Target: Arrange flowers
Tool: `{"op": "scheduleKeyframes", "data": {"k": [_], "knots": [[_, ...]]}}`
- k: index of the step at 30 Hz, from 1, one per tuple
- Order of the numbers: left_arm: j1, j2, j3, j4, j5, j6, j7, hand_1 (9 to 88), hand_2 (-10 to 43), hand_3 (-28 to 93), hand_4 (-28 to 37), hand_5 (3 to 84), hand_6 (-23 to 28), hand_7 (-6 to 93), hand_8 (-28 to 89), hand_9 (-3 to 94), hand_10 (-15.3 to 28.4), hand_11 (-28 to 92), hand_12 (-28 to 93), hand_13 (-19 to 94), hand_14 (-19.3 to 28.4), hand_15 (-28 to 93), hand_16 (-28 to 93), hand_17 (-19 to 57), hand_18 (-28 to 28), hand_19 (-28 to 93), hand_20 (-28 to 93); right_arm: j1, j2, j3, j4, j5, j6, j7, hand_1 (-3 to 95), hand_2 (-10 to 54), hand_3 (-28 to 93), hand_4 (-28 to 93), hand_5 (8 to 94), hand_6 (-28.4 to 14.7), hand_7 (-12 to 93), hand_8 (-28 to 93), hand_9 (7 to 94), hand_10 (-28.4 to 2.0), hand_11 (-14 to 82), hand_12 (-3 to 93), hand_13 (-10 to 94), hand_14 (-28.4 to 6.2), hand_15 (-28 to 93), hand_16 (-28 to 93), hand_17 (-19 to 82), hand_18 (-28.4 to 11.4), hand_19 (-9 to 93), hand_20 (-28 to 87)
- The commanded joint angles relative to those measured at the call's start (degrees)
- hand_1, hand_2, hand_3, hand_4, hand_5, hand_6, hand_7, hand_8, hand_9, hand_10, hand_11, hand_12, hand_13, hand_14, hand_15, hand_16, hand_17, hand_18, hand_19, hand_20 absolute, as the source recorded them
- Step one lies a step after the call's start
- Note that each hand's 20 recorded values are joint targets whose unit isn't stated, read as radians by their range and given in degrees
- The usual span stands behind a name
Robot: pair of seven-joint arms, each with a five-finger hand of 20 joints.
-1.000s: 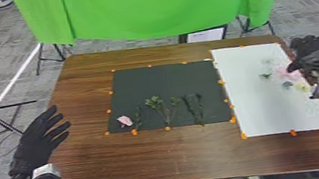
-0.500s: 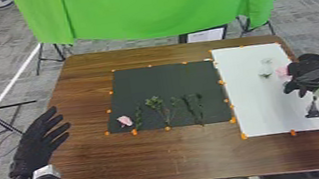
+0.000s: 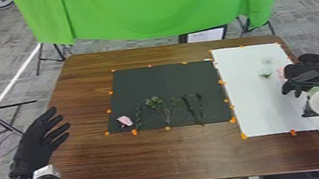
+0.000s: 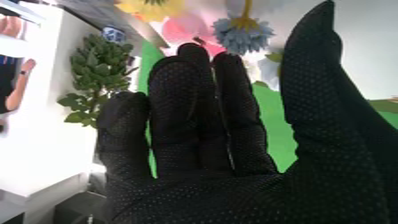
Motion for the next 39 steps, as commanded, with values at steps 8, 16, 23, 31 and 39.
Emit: {"op": "scheduleKeyframes", "data": {"k": [8,16,23,31,39], "knots": [[-0.17,-0.08,0.5,0.2,0.19,-0.1,-0.37,25.9,-2.3,70,-26.3,26.9,3.4,21.1,-11,23.5,11.9,21,18,19,16.5,33,0,-9.4,23.2,41,8,-0.38,-0.09,-0.89,1.09,-1.0,1.16,-1.58,44.2,-9.5,84,-28,52.4,1.9,56,3,72.9,-4.4,18.1,45.9,65,-4.2,71,37,32,-18.4,85,56],[0.0,0.02,0.44,0.19,0.21,-0.28,-0.7,26.0,-2.1,70,-26.3,27.0,3.6,21.1,-11,23.5,11.9,21,18,19,16.6,33,0,-9.4,23.3,41,8,-1.9,0.37,-0.83,0.9,-1.59,2.82,-2.34,50.6,-9.5,87,-28,55.7,1.9,57,5,75.3,-3.9,20.1,49.6,68,-0.9,65,46,34,-18.1,84,56],[-0.13,0.36,0.5,0.26,0.24,-0.58,-0.63,26.0,-1.7,70,-26.0,27.0,3.5,21.2,-11,23.5,11.9,21,18,19,16.6,33,0,-9.4,23.3,41,8,-1.99,0.57,-0.84,-0.74,-2.3,7.27,-3.89,52.8,-9.5,87,-28,64.9,1.3,56,4,81.5,-4.4,21.2,50.6,73,-1.4,64,46,37,-18.6,85,56],[-0.01,0.36,0.37,0.01,0.35,-0.66,-0.76,25.9,-1.8,71,-26.2,27.0,3.5,21.2,-11,23.6,11.9,22,18,19,16.6,33,0,-9.4,23.2,41,8,7.08,-1.05,-7.18,-4.9,-2.45,12.28,-6.44,52.4,-9.5,88,-28,65.5,1.3,56,5,82.3,-4.4,20.3,51.6,73,-1.7,64,47,37,-18.7,85,56],[-0.32,0.2,1.03,0.1,0.42,-0.55,-1.15,25.9,-1.8,70,-26.2,27.0,3.5,21.2,-11,23.4,11.7,22,18,19,16.5,33,0,-9.4,23.2,41,8,25.64,-9.7,-23.59,-4.55,-1.82,15.78,-11.21,51.9,-9.5,88,-28,65.4,1.6,56,5,82.4,-4.3,19.9,51.8,73,-1.8,64,48,37,-18.9,85,56]]}}
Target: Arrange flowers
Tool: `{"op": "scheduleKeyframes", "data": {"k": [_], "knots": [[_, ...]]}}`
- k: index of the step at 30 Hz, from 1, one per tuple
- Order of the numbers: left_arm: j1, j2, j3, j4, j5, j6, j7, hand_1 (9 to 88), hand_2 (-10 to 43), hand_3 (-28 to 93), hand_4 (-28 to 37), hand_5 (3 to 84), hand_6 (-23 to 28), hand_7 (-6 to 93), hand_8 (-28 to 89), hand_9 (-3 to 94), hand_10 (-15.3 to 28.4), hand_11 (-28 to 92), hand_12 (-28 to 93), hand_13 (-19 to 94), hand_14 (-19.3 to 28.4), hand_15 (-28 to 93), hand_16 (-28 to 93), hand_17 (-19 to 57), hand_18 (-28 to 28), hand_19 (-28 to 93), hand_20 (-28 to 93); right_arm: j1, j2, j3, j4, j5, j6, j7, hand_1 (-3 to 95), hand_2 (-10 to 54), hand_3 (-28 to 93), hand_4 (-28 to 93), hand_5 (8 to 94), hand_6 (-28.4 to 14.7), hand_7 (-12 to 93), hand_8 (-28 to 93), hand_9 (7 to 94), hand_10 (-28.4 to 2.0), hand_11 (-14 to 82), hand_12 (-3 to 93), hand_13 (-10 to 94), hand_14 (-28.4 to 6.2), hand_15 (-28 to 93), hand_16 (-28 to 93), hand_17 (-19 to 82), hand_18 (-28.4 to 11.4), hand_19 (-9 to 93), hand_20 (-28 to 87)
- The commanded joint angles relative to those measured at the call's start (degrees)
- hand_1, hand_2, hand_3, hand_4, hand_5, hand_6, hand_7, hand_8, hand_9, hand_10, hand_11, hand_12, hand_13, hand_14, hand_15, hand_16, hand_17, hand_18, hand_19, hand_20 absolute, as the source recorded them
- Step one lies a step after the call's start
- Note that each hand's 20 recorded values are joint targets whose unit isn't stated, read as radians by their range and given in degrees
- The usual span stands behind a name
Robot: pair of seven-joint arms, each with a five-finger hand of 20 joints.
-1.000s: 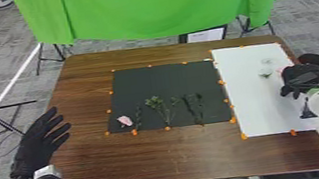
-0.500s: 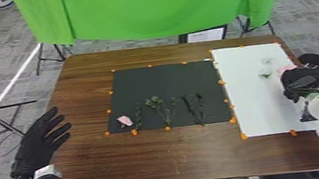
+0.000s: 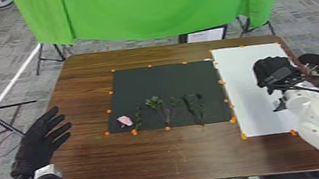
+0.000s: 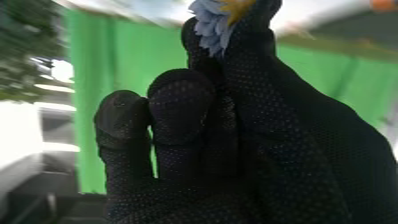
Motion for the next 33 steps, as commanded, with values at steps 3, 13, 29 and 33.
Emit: {"op": "scheduleKeyframes", "data": {"k": [3,13,29,33], "knots": [[-0.15,-0.12,0.86,0.04,0.3,-0.35,-0.95,25.9,-1.8,70,-26.3,26.9,3.4,21.2,-11,23.5,11.8,22,18,19,16.5,33,0,-9.4,23.2,41,8,22.48,-13.29,-15.98,-0.24,-0.64,3.07,-8.07,51.8,-9.5,88,-27,65.4,1.7,56,5,82.5,-4.3,19.8,51.9,73,-1.9,64,48,37,-18.8,85,56],[-0.5,-0.14,1.58,-0.01,0.28,0.51,-0.37,25.7,-1.9,71,-26.7,26.8,3.2,21.5,-11,23.5,11.7,22,18,19,16.5,33,0,-9.4,23.2,41,8,31.86,-28.1,-26.93,9.23,-2.17,2.79,-12.17,51.1,-9.5,88,-27,65.2,2.1,56,6,82.7,-4.0,19.5,52.0,72,-2.0,65,48,36,-18.7,85,57],[-1.23,0.18,2.72,0.0,0.04,1.81,1.14,24.7,-2.2,72,-27.6,26.0,2.0,23.7,-12,23.7,10.7,21,18,20,15.8,31,0,-9.4,23.2,41,8,36.62,-40.53,-35.13,24.5,-8.21,1.71,-15.22,50.6,-9.5,89,-28,67.1,2.3,53,8,84.2,-4.5,17.6,53.4,73,-2.4,65,47,36,-19.1,86,57],[-1.03,0.17,2.74,-0.05,0.0,2.1,1.45,24.6,-2.3,72,-27.9,25.9,1.8,24.4,-13,23.8,10.6,21,18,20,15.5,31,1,-9.4,23.2,41,8,36.66,-41.22,-35.56,25.94,-9.57,1.13,-15.59,50.8,-9.5,89,-28,67.8,2.0,52,8,84.3,-4.7,17.2,53.5,73,-2.6,65,47,36,-19.2,86,57]]}}
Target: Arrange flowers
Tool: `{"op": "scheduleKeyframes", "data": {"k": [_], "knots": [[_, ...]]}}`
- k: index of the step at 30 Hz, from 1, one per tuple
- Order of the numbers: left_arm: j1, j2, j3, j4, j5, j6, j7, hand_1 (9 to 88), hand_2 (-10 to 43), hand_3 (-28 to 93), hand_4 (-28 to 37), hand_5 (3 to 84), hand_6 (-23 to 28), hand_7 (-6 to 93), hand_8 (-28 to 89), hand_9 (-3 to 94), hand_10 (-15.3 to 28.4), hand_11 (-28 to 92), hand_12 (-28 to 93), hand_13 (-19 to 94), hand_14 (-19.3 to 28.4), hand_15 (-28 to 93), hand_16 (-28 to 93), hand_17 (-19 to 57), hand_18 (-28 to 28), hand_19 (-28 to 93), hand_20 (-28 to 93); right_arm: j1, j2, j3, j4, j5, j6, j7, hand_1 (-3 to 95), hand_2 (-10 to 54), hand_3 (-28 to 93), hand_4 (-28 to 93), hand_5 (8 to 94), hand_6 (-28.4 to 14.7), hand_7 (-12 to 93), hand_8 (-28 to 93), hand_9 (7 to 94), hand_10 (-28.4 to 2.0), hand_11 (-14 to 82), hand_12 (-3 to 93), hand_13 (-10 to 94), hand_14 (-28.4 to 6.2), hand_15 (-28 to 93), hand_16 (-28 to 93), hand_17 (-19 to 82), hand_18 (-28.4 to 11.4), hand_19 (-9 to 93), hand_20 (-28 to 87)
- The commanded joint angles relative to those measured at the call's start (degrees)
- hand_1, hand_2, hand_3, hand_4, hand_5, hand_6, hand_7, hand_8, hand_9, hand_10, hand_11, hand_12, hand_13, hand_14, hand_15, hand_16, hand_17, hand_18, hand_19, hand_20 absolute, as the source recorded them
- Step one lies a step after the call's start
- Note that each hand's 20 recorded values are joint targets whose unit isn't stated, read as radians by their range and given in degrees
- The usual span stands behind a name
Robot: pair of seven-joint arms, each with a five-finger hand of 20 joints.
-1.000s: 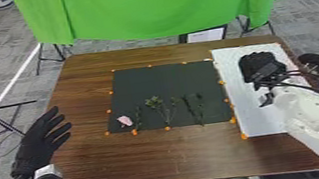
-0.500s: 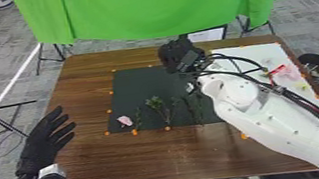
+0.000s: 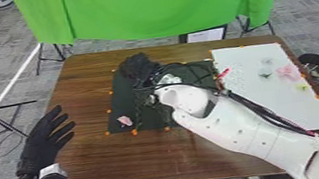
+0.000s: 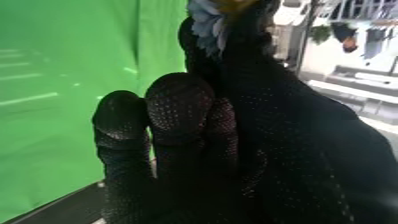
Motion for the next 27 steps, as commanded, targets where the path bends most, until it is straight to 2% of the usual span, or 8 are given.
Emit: {"op": "scheduleKeyframes", "data": {"k": [1,11,22,27], "knots": [[0.28,-0.04,0.14,-0.15,0.01,0.79,0.37,24.6,-2.3,72,-28.0,25.8,1.8,24.6,-13,23.8,10.6,21,18,20,15.5,31,1,-9.4,23.2,41,8,0.36,-2.25,-0.81,1.49,-3.38,-2.16,-0.95,50.8,-9.5,89,-28,67.9,2.0,52,9,84.4,-4.8,17.2,53.5,73,-2.6,65,47,36,-19.2,86,57],[-0.72,0.47,0.83,0.4,-0.02,0.43,0.08,24.4,-2.3,72,-28.1,25.4,1.4,25.6,-14,24.0,10.2,22,18,20,15.3,32,0,-9.3,23.1,41,8,0.54,-2.61,-1.29,3.57,-5.9,-3.86,-0.17,51.5,-9.5,87,-28,68.3,1.8,51,9,84.0,-4.7,16.5,53.2,73,-2.9,65,48,36,-19.2,85,57],[-1.31,0.83,1.11,0.74,0.08,-0.33,-0.74,24.6,-2.2,72,-28.1,25.2,1.2,26.3,-14,24.0,10.0,22,18,21,15.1,32,0,-9.2,23.1,41,8,-0.56,-1.68,-1.14,2.06,-6.81,-7.6,1.13,48.5,-9.5,85,-28,66.6,2.4,50,9,82.7,-4.5,15.3,52.1,71,-3.5,66,47,35,-19.2,85,57],[-1.61,0.98,1.16,0.89,0.1,-0.62,-0.81,24.5,-2.1,72,-27.9,25.0,1.0,26.5,-14,24.0,9.6,23,18,21,14.8,32,0,-9.2,23.1,41,8,-0.59,-1.61,-1.25,2.08,-7.36,-8.95,1.49,45.1,-9.5,83,-28,64.7,2.7,49,8,81.4,-4.5,14.1,50.6,70,-4.5,71,41,35,-19.5,86,57]]}}
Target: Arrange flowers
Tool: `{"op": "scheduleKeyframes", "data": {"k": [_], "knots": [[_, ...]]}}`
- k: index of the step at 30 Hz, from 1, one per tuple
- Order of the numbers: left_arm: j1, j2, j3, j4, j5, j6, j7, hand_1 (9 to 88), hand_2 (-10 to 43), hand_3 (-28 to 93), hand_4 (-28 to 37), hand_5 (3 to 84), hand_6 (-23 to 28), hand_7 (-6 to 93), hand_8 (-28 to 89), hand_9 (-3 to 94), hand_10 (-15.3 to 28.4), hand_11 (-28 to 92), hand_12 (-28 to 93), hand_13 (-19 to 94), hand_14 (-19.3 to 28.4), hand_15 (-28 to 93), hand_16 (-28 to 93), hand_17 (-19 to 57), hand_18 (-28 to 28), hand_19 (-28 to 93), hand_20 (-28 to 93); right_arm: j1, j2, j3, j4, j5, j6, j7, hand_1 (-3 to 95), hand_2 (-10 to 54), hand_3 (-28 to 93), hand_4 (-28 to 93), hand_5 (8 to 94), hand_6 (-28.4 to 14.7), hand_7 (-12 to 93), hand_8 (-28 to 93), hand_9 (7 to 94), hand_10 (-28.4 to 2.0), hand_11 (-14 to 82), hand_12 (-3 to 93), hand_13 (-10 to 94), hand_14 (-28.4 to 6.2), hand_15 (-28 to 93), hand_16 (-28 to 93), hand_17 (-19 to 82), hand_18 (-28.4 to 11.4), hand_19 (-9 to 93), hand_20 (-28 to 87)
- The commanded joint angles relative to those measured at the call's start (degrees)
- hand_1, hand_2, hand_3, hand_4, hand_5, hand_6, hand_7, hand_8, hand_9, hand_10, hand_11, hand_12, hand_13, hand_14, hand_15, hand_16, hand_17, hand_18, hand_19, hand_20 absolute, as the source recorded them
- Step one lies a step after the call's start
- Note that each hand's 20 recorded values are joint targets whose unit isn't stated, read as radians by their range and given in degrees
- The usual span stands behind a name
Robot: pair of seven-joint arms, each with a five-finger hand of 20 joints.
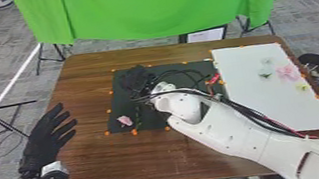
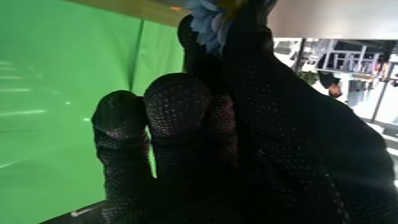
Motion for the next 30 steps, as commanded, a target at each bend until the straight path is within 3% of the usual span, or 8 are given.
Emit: {"op": "scheduleKeyframes", "data": {"k": [1,5,12,23,25,30], "knots": [[-0.17,0.14,0.21,0.24,0.14,-0.53,-0.69,24.6,-2.1,71,-28.0,25.0,1.0,26.5,-14,24.0,9.6,23,18,21,14.7,32,0,-9.2,23.1,41,8,-0.25,0.12,0.01,-0.54,-2.15,-2.5,1.01,44.6,-9.5,82,-28,64.2,2.6,49,8,81.1,-4.5,13.9,50.2,69,-4.7,72,39,34,-19.4,86,58],[-0.26,0.15,0.28,0.31,0.11,-0.52,-0.71,24.5,-2.2,71,-27.9,24.9,0.9,26.1,-14,24.0,9.4,22,18,21,14.6,32,0,-9.1,23.0,41,8,-0.31,0.16,0.35,-1.04,-2.66,-5.23,1.39,43.1,-9.5,79,-28,61.7,2.3,49,7,78.9,-4.8,13.4,49.1,67,-5.0,74,38,33,-18.7,87,58],[-0.12,0.1,0.14,0.28,0.08,-0.54,-0.8,24.7,-2.2,71,-27.9,25.0,1.0,25.7,-14,24.0,9.5,22,18,21,14.5,32,0,-9.1,23.0,41,8,-0.38,0.31,0.64,-1.26,-1.61,-4.53,2.26,44.5,-9.5,72,-28,58.4,2.0,50,6,72.7,-6.3,22.4,41.4,64,-5.5,76,37,32,-18.7,87,59],[0.13,-0.19,0.07,0.22,-0.01,-0.6,-0.63,24.7,-1.9,71,-28.0,25.3,1.4,25.0,-13,23.9,9.9,22,18,21,15.0,32,0,-9.2,23.1,41,8,-0.47,1.33,1.8,-3.97,1.16,-1.22,3.42,38.4,-9.5,76,-28,57.0,1.5,47,5,68.1,-8.5,31.8,31.3,63,-5.9,77,37,31,-18.5,87,59],[0.22,-0.41,0.0,0.21,-0.02,-0.63,-0.71,24.8,-1.9,71,-27.8,25.6,1.8,24.5,-13,23.9,10.2,22,18,20,15.3,32,0,-9.2,23.1,41,8,-0.91,1.97,2.53,-5.91,1.57,-2.4,3.71,36.0,-9.5,79,-28,55.9,1.4,46,2,66.9,-8.8,33.0,29.1,63,-5.9,77,37,31,-18.6,87,59],[0.45,-0.76,-0.22,0.18,0.05,-0.69,-0.9,25.1,-1.7,71,-27.6,26.2,2.6,22.1,-12,23.7,10.7,21,18,20,15.8,32,1,-9.3,23.0,41,8,-2.63,3.87,5.1,-11.0,4.97,-5.54,3.92,30.3,-9.5,87,-28,52.9,1.3,46,-17,63.3,-9.6,33.4,26.9,61,-6.3,78,37,30,-18.4,87,59]]}}
